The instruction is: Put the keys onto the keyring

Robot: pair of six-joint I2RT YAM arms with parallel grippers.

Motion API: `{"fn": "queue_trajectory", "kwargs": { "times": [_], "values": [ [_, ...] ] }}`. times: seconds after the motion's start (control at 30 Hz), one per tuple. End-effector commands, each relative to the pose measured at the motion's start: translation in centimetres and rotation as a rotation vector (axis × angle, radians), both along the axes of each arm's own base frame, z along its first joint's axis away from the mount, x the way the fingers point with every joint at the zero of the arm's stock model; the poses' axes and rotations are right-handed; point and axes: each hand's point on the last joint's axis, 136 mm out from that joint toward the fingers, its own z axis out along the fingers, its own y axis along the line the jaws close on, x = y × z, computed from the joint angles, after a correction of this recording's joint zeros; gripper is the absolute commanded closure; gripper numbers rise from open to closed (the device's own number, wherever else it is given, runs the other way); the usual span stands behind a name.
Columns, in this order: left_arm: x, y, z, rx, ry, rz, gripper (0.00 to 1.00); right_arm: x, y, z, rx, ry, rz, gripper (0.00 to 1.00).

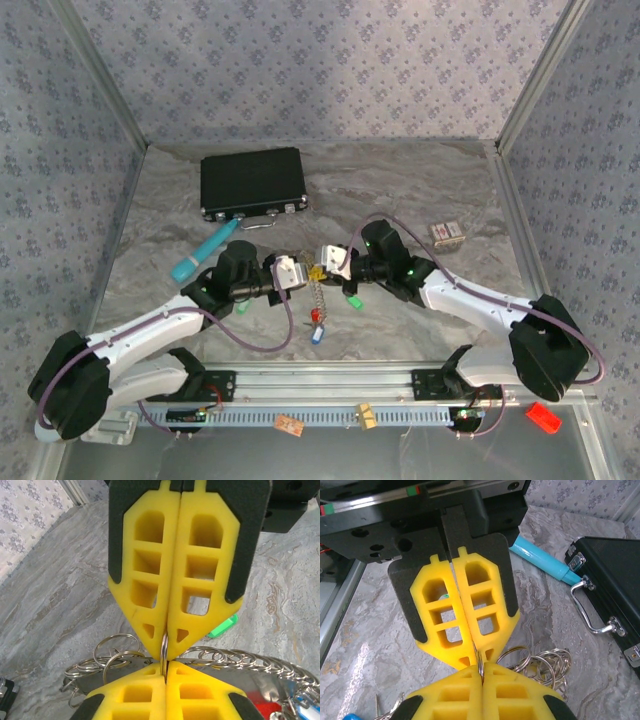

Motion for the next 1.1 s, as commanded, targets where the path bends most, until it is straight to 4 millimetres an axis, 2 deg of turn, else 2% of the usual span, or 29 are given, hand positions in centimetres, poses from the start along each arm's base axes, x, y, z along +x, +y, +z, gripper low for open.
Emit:
{"fn": "queue_trajectory", "kwargs": {
  "times": [0.0,0.07,0.13,0.23,0.33,0.6,0.73,1.0,1.07],
  "values": [
    [-0.2,-0.7,1.1,-0.031,-0.035,-0.039,1.0,-0.1,0.6,2.0,0.043,-0.02,0.029,0.95],
    [-0.2,-0.7,1.3,-0.04,-0.042,-0.038,1.0,0.1,0.0,2.2,0.07,0.013,0.014,0.76],
    [-0.2,-0.7,1.3,-0.05,-0.045,-0.036,1.0,0.3,-1.0,2.6,0.105,0.049,0.0,0.7],
    [-0.4,-0.7,1.3,-0.064,-0.039,-0.041,1.0,0.5,-2.3,2.6,0.151,0.09,-0.03,0.68],
    [-0.6,-0.7,1.3,-0.08,-0.032,-0.049,1.0,0.1,-2.7,1.8,0.147,0.109,-0.042,0.69],
    [-0.9,-0.9,1.6,-0.111,-0.021,-0.061,1.0,-0.3,-1.2,0.9,0.13,0.123,-0.004,0.7],
    [-1.0,-0.9,1.7,-0.118,-0.02,-0.064,1.0,-0.1,-0.4,0.8,0.137,0.117,0.005,0.73],
    [-1.3,-0.7,1.4,-0.113,-0.008,-0.065,1.0,0.0,-0.1,1.3,0.144,0.105,0.011,0.98],
    [-1.1,-0.6,1.4,-0.105,-0.006,-0.053,1.0,0.0,-0.2,1.3,0.126,0.104,0.006,1.0]
  ]
}}
